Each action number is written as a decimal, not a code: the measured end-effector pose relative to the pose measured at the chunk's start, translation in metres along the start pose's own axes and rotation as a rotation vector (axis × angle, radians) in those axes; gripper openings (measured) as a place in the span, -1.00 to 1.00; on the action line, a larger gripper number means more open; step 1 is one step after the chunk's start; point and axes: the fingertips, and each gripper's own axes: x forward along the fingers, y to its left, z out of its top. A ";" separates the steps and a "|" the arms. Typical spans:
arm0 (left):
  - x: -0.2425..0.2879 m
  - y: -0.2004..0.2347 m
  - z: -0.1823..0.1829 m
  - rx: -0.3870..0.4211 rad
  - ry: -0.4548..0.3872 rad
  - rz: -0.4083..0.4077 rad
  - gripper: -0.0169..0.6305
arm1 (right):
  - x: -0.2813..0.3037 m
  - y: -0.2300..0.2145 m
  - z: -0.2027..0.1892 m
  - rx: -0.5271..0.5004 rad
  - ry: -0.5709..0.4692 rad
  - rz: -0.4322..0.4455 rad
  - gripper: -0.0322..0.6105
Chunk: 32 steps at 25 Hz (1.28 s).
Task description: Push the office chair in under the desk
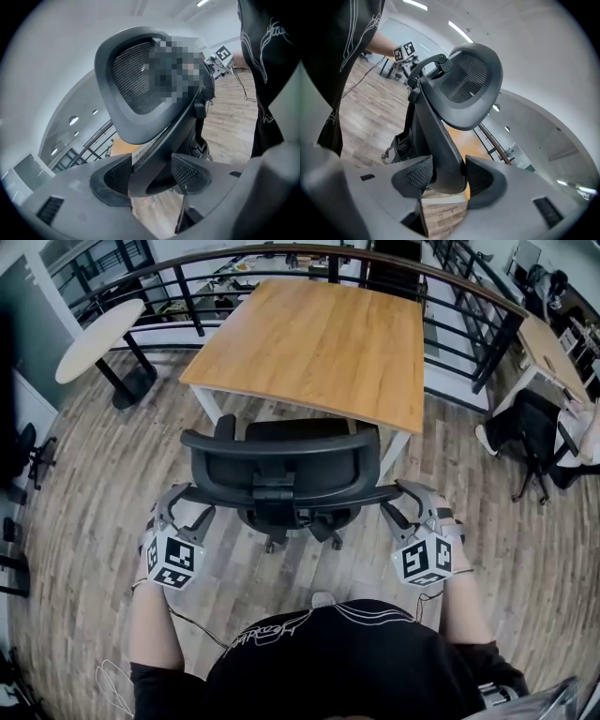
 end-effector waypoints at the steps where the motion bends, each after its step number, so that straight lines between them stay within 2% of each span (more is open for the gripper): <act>1: 0.005 0.004 0.001 -0.001 -0.002 0.000 -0.18 | 0.005 -0.003 -0.001 -0.005 0.002 -0.002 -0.14; 6: 0.030 0.024 0.005 0.004 -0.003 -0.011 -0.18 | 0.025 -0.016 -0.001 -0.027 0.029 -0.034 -0.16; 12: 0.055 0.055 0.003 0.029 -0.054 -0.035 -0.18 | 0.047 -0.025 0.010 -0.014 0.088 -0.076 -0.16; 21: 0.107 0.100 0.000 0.105 -0.087 -0.113 -0.18 | 0.080 -0.029 0.022 0.044 0.213 -0.156 -0.16; 28: 0.162 0.174 0.007 0.156 -0.137 -0.166 -0.18 | 0.128 -0.059 0.053 0.113 0.289 -0.218 -0.16; 32: 0.180 0.178 0.006 0.178 -0.143 -0.181 -0.18 | 0.137 -0.056 0.050 0.131 0.318 -0.245 -0.16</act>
